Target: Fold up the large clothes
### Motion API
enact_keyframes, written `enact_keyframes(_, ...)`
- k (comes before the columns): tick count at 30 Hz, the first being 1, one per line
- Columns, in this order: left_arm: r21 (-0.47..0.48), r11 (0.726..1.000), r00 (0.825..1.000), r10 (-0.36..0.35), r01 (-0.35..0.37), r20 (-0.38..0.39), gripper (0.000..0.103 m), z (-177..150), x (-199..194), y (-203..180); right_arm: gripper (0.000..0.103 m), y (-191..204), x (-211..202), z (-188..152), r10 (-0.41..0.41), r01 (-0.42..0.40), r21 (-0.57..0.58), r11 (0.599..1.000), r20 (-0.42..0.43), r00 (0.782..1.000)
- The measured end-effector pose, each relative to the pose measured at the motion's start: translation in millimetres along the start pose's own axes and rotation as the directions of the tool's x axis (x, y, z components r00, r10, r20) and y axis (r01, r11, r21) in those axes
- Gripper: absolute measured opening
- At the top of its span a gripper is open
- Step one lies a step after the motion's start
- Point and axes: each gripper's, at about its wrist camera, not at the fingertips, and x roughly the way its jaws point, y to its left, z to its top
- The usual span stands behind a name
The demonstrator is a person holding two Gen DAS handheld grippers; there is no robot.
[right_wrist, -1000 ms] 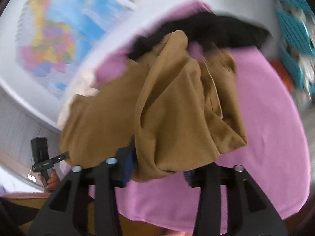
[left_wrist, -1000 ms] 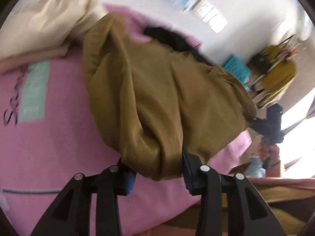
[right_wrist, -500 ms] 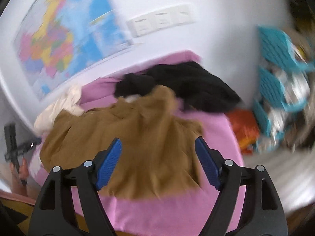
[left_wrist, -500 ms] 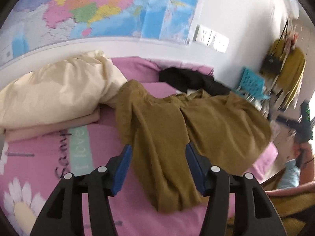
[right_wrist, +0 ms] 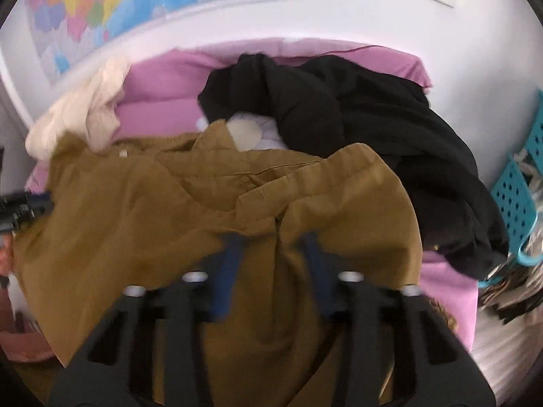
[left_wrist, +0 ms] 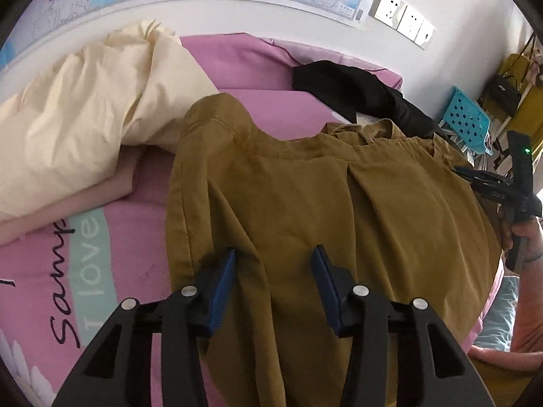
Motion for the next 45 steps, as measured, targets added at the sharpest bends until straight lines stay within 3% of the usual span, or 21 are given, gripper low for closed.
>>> enact_keyframes(1, 0.009, 1.000, 1.000, 0.006, -0.006, 0.005, 0.044, 0.1, -1.1, -0.2, 0.006, 3.2, 1.0, 0.1, -0.021, 0.021, -0.021, 1.000, -0.006, 1.000)
enact_keyframes(3, 0.011, 1.000, 1.000, 0.007, -0.007, 0.005, 0.044, 0.7, -2.2, 1.1, 0.004, 7.2, 1.1, 3.2, -0.050, 0.050, -0.059, 0.997, 0.000, 0.999)
enact_keyframes(5, 0.002, 1.000, 1.000, 0.006, -0.006, 0.005, 0.043, 1.9, -2.3, 3.4, 0.003, 0.7, -14.2, 5.9, -0.062, 0.065, -0.033, 0.997, 0.075, 0.995)
enact_keyframes(9, -0.017, 1.000, 1.000, -0.011, 0.011, 0.010, 0.042, 0.5, -0.7, 9.0, 0.002, -35.7, -51.4, 7.7, 0.015, -0.065, 0.163, 0.985, 0.287, 0.958)
enact_keyframes(11, -0.024, 1.000, 1.000, -0.020, 0.020, 0.013, 0.042, -0.4, -1.5, 10.4, 0.002, -40.3, -36.0, 7.1, 0.028, -0.079, 0.193, 0.978, 0.254, 0.967)
enact_keyframes(16, -0.006, 0.999, 0.998, -0.045, 0.045, 0.033, 0.048, 2.6, -10.3, 4.4, 0.003, -26.3, 23.9, 0.9, -0.017, 0.008, 0.152, 0.988, 0.054, 0.998)
enact_keyframes(18, 0.004, 0.995, 0.994, -0.096, 0.096, 0.057, 0.053, 4.4, -20.2, -1.7, 0.003, -24.7, 35.0, 1.1, -0.031, 0.028, 0.137, 0.990, 0.021, 0.999)
enact_keyframes(22, 0.086, 0.986, 0.985, -0.149, 0.142, 0.086, 0.063, 6.9, -30.7, -24.9, 0.006, -22.7, 24.3, 1.1, -0.051, 0.044, 0.141, 0.989, 0.045, 0.998)
enact_keyframes(23, 0.117, 0.985, 0.988, -0.135, 0.125, 0.075, 0.063, 7.2, -28.5, -33.8, 0.009, -23.6, 16.1, 0.1, -0.043, 0.033, 0.150, 0.988, 0.065, 0.997)
enact_keyframes(24, 0.134, 0.984, 0.990, -0.123, 0.114, 0.067, 0.063, 7.4, -25.3, -38.4, 0.024, -23.9, 9.6, -0.1, -0.028, 0.016, 0.154, 0.988, 0.079, 0.996)
enact_keyframes(25, 0.151, 0.983, 0.992, -0.118, 0.109, 0.054, 0.063, 7.0, -21.0, -42.8, 0.050, -22.9, 2.2, -0.7, -0.010, -0.006, 0.156, 0.988, 0.098, 0.995)
enact_keyframes(27, 0.157, 0.982, 0.994, -0.107, 0.103, 0.020, 0.057, 8.7, -8.8, -46.8, 0.065, -11.8, -14.3, -1.0, 0.060, -0.076, 0.107, 0.991, 0.146, 0.987)
enact_keyframes(30, 0.125, 0.989, 0.997, -0.077, 0.079, -0.021, 0.045, 12.5, 9.5, -40.7, 0.063, 10.6, -12.9, 4.5, 0.085, -0.089, 0.026, 0.996, 0.119, 0.989)
enact_keyframes(33, 0.102, 0.992, 0.997, -0.071, 0.072, -0.012, 0.030, 17.4, 11.9, -34.1, 0.058, 25.4, 20.3, 11.6, 0.039, -0.038, -0.016, 0.999, 0.007, 0.999)
enact_keyframes(35, 0.088, 0.994, 0.998, -0.057, 0.059, -0.021, 0.023, 20.0, 13.4, -30.0, 0.045, 27.2, 41.4, 10.0, 0.031, -0.032, -0.018, 0.999, -0.055, 0.998)
enact_keyframes(36, 0.085, 0.994, 0.998, -0.060, 0.062, -0.023, 0.016, 20.2, 13.6, -29.1, 0.028, 27.2, 45.1, 9.1, 0.022, -0.024, -0.022, 0.999, -0.056, 0.998)
enact_keyframes(37, 0.080, 0.995, 0.998, -0.059, 0.061, -0.025, 0.011, 20.3, 14.5, -28.5, 0.014, 26.9, 44.0, 8.9, 0.035, -0.036, -0.025, 0.999, -0.044, 0.998)
enact_keyframes(38, 0.073, 0.996, 0.999, -0.048, 0.049, -0.022, 0.010, 20.9, 15.4, -27.9, 0.011, 27.2, 40.3, 8.9, 0.051, -0.051, -0.021, 0.998, -0.027, 0.998)
enact_keyframes(40, 0.073, 0.997, 0.999, -0.035, 0.034, 0.001, 0.004, 22.1, 11.6, -30.5, 0.008, 28.5, 21.4, 11.9, 0.024, -0.022, -0.030, 0.999, 0.057, 0.998)
enact_keyframes(43, 0.067, 0.997, 0.993, -0.044, 0.037, 0.112, 0.003, 24.2, -13.5, -31.0, 0.007, 16.5, -9.1, 20.7, 0.059, -0.071, 0.049, 0.996, 0.207, 0.977)
enact_keyframes(45, 0.053, 0.998, 0.988, -0.039, 0.031, 0.151, 0.003, 27.7, -20.5, -29.8, 0.007, 13.6, -6.5, 27.3, 0.068, -0.086, 0.076, 0.993, 0.215, 0.974)
